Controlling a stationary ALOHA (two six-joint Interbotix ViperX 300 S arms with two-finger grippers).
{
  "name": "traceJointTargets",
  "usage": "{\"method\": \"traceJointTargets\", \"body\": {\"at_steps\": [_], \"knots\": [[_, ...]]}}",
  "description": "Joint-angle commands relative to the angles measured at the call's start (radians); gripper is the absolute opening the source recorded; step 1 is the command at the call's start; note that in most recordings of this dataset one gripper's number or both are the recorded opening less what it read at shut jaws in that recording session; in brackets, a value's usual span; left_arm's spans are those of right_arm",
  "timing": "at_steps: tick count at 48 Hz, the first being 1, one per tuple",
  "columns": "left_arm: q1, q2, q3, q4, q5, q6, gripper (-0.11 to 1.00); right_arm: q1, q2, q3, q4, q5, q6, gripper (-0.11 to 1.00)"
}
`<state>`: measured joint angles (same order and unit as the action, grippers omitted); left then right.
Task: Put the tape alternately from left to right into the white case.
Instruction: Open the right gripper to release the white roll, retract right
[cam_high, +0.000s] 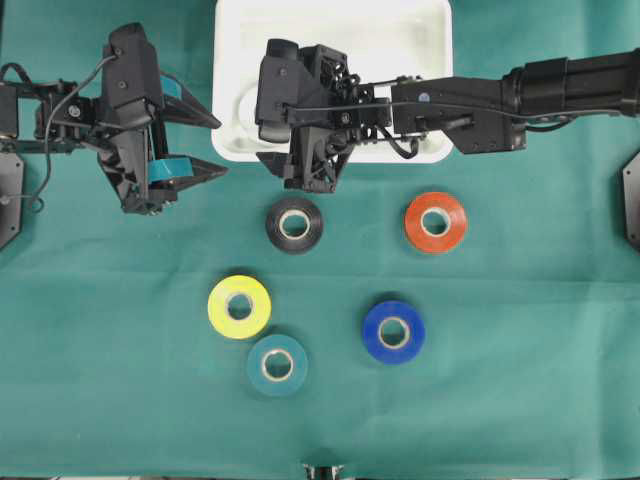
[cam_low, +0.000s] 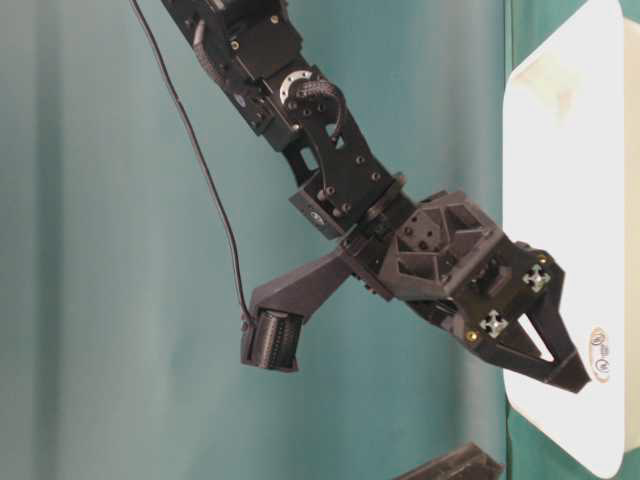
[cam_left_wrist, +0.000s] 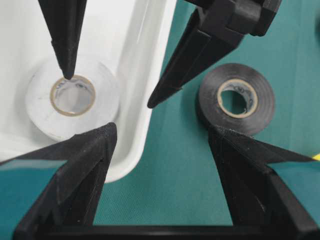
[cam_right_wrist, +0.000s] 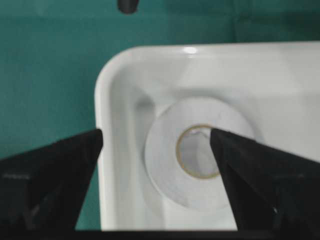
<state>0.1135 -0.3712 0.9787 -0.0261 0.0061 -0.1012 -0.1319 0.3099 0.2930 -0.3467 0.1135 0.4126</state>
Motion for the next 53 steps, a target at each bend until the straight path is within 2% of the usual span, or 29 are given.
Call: {"method": "traceJointTargets", "body": {"at_steps": [1, 4, 22, 39, 53], "knots": [[-0.003, -0.009, -0.011, -0.002, -0.005, -0.002, 0.77, 0.002, -0.021, -0.009, -0.002, -0.003, 0.002, 0.75], [-0.003, -0.009, -0.012, -0.002, -0.005, -0.002, 0.77, 0.002, -0.023, -0.011, -0.002, -0.003, 0.002, 0.72], [-0.003, -0.009, -0.009, -0.002, -0.003, -0.002, 0.77, 0.026, -0.063, 0.018, -0.002, -0.003, 0.002, 0.72], [-0.002, -0.008, -0.009, -0.002, -0.003, -0.002, 0.77, 0.098, -0.221, 0.186, -0.002, -0.057, 0.002, 0.72], [-0.005, -0.009, -0.009, -0.002, 0.0, -0.002, 0.77, 0.12, -0.305, 0.314, -0.002, -0.121, 0.002, 0.72]]}}
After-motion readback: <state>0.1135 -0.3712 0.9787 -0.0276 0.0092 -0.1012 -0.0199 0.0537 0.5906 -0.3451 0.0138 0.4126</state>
